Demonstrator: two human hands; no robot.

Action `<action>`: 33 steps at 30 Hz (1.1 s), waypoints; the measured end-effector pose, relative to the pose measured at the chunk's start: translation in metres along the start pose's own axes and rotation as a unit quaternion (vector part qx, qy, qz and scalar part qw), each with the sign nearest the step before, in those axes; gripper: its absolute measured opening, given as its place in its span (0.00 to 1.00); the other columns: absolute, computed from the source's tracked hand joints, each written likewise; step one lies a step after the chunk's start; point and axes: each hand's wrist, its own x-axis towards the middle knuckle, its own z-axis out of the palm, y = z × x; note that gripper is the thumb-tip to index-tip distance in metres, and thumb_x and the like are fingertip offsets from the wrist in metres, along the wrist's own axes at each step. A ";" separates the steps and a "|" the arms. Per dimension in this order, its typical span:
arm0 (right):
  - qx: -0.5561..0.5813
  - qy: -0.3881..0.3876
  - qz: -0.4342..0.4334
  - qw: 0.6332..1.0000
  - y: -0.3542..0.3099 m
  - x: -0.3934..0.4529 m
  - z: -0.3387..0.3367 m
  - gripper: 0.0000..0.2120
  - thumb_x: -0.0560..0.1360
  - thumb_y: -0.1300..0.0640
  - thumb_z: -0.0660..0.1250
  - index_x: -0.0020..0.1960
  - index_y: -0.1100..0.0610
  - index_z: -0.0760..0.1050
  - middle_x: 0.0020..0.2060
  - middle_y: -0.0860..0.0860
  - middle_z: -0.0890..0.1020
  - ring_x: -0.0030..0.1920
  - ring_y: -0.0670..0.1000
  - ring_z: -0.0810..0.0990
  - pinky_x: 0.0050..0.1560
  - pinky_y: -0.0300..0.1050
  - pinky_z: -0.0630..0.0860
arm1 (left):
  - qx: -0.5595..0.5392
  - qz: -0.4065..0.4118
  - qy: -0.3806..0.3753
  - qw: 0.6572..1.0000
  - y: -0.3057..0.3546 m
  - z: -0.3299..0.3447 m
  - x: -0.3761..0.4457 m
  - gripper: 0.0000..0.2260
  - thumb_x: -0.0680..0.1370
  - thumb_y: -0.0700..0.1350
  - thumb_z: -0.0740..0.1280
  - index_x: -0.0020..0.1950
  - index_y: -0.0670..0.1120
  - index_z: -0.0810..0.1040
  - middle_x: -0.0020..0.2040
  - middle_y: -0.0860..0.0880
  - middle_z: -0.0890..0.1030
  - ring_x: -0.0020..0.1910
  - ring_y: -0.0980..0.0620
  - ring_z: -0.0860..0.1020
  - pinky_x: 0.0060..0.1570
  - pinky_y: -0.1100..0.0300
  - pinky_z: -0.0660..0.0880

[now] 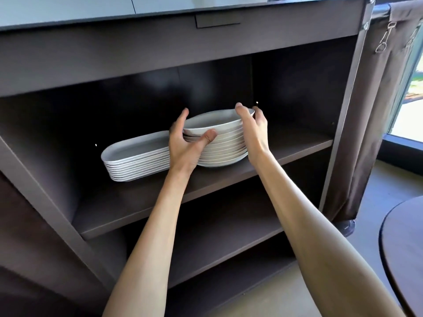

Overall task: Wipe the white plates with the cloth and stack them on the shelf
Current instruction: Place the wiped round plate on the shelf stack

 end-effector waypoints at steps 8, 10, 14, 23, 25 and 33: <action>-0.027 -0.010 0.005 1.000 0.002 -0.003 -0.001 0.45 0.72 0.34 0.66 0.82 0.54 0.58 0.76 0.51 0.69 0.74 0.52 0.69 0.75 0.55 0.67 | 0.048 -0.019 -0.008 0.999 -0.003 -0.003 0.004 0.39 0.61 0.69 0.76 0.68 0.55 0.78 0.73 0.49 0.74 0.75 0.51 0.69 0.75 0.49 0.67; -0.029 -0.007 0.003 1.000 0.002 -0.003 -0.001 0.43 0.74 0.36 0.65 0.82 0.54 0.57 0.77 0.52 0.67 0.75 0.52 0.68 0.75 0.55 0.66 | 0.056 -0.020 -0.013 0.998 -0.004 -0.003 0.004 0.38 0.61 0.69 0.76 0.68 0.55 0.79 0.71 0.49 0.74 0.72 0.52 0.71 0.74 0.53 0.68; -0.053 -0.005 0.004 0.999 0.002 -0.002 -0.002 0.41 0.75 0.38 0.64 0.82 0.54 0.57 0.78 0.52 0.67 0.76 0.52 0.67 0.76 0.55 0.65 | 0.072 -0.024 -0.022 0.997 -0.008 -0.004 0.007 0.34 0.67 0.62 0.79 0.69 0.52 0.78 0.72 0.49 0.74 0.72 0.51 0.71 0.69 0.61 0.67; -0.079 0.029 -0.003 0.996 -0.003 -0.011 -0.013 0.32 0.81 0.41 0.61 0.78 0.58 0.65 0.74 0.55 0.72 0.74 0.54 0.70 0.72 0.46 0.66 | 0.103 -0.035 -0.011 0.994 0.007 -0.003 -0.012 0.29 0.75 0.55 0.77 0.74 0.52 0.75 0.83 0.44 0.55 0.82 0.50 0.54 0.71 0.64 0.53; -0.102 0.055 -0.012 0.993 -0.009 -0.019 -0.027 0.28 0.80 0.45 0.64 0.75 0.58 0.70 0.70 0.54 0.76 0.71 0.53 0.74 0.71 0.48 0.70 | 0.083 0.010 0.039 0.996 0.015 0.004 -0.023 0.25 0.75 0.53 0.76 0.71 0.51 0.77 0.83 0.44 0.56 0.81 0.51 0.56 0.72 0.66 0.55; -0.170 0.218 -0.026 0.961 -0.017 -0.072 -0.154 0.10 0.76 0.56 0.67 0.55 0.56 0.83 0.45 0.51 0.86 0.47 0.49 0.84 0.57 0.51 0.82 | -0.072 0.182 0.160 0.968 0.070 0.113 -0.097 0.03 0.76 0.38 0.66 0.45 0.42 0.80 0.48 0.47 0.82 0.40 0.57 0.78 0.36 0.57 0.74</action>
